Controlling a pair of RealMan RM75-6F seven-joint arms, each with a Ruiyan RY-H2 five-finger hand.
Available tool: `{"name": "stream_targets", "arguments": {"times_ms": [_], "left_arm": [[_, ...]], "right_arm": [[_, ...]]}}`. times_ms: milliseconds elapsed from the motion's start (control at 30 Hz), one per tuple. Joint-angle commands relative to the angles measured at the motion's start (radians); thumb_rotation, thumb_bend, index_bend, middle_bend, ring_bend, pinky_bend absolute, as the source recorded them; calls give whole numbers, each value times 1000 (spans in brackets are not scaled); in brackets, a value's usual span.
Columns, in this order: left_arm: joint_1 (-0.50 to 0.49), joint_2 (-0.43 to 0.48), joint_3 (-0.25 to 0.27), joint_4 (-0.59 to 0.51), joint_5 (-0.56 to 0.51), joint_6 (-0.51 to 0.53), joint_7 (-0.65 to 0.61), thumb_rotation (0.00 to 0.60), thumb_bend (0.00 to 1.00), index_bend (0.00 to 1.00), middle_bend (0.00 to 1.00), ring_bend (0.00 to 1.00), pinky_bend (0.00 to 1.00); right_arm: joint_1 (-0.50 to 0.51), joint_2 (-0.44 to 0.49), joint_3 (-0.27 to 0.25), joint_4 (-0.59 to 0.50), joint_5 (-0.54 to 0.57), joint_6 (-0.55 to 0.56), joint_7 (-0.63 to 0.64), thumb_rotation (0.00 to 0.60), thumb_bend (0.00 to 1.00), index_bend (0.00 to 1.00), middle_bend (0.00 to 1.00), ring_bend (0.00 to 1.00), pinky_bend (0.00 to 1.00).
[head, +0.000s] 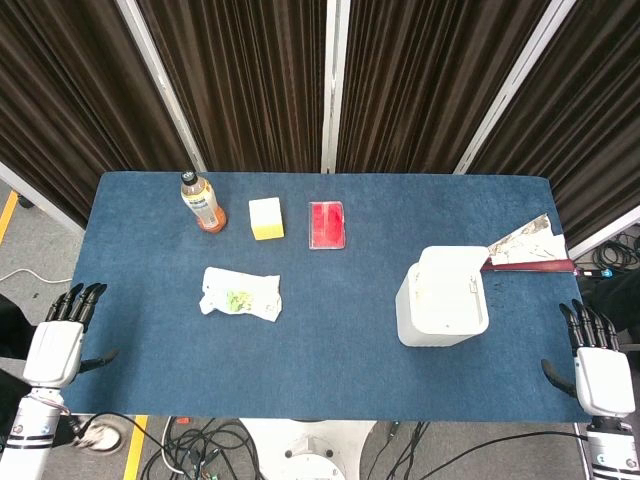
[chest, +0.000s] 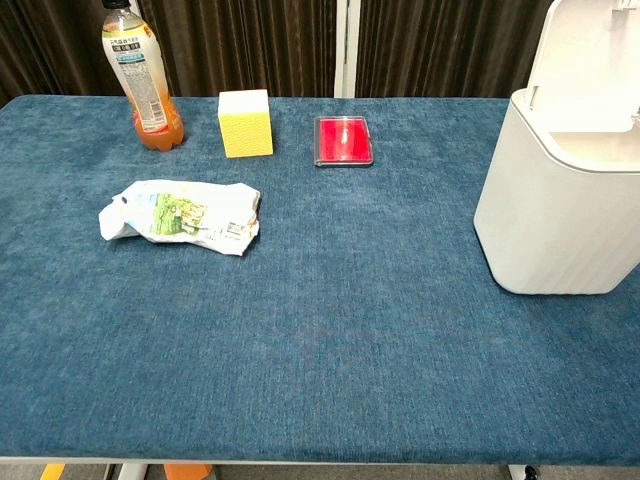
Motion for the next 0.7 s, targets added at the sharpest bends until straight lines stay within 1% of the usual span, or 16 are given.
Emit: {"name": "stream_targets", "arguments": {"times_ms": [33,433,700], "left_arm": [[0,1,0,-1,0,0,0,600,70,88,92,41,126],[0,1,0,0,-6,-6,-14,600,70,88,92,41,126],[-3,2,4,1,4,-7,-13,600,69,94,92,41,126]], "right_arm": [[0,0,0,0,0,0,1,598,169,0,0,0,0],[4,4,-3,-5,-8,-2,0,599,159,0,0,0,0],[18,43,0,-50,-25,-9,-5,599,149,0,0,0,0]]}}
